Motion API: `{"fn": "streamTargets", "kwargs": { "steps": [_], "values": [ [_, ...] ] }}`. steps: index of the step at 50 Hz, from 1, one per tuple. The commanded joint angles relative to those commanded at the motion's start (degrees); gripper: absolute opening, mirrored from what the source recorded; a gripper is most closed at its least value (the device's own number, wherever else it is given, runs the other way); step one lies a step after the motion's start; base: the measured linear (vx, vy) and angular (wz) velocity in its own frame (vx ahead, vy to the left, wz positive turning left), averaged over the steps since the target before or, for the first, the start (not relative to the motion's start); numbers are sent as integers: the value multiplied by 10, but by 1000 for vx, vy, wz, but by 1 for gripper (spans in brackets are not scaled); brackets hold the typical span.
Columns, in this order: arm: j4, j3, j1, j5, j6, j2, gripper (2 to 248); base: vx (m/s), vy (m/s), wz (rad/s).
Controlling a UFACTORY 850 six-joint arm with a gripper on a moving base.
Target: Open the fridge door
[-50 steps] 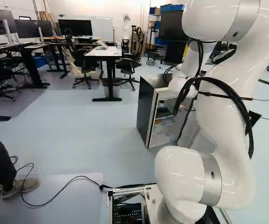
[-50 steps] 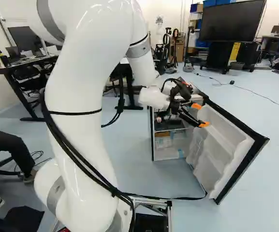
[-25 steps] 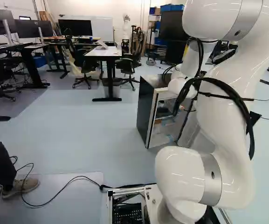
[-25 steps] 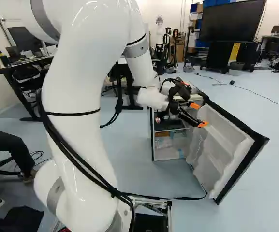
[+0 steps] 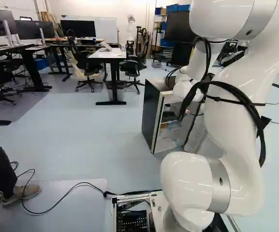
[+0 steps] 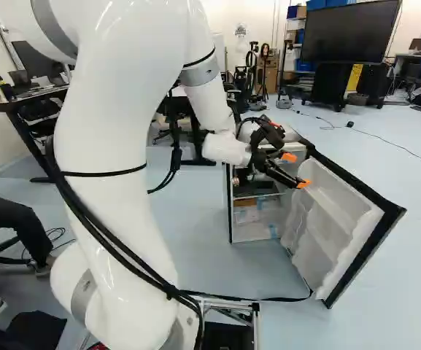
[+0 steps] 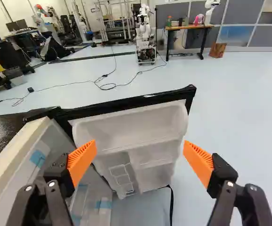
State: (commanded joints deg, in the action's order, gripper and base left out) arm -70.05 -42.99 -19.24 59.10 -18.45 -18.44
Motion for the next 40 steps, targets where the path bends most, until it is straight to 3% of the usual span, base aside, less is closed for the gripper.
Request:
{"fn": "streamTargets", "kwargs": {
  "steps": [20, 40],
  "values": [
    [65, 35, 18, -8, 17, 32, 247, 0, 0, 0],
    [156, 84, 43, -20, 41, 77, 247, 0, 0, 0]
  ]
}}
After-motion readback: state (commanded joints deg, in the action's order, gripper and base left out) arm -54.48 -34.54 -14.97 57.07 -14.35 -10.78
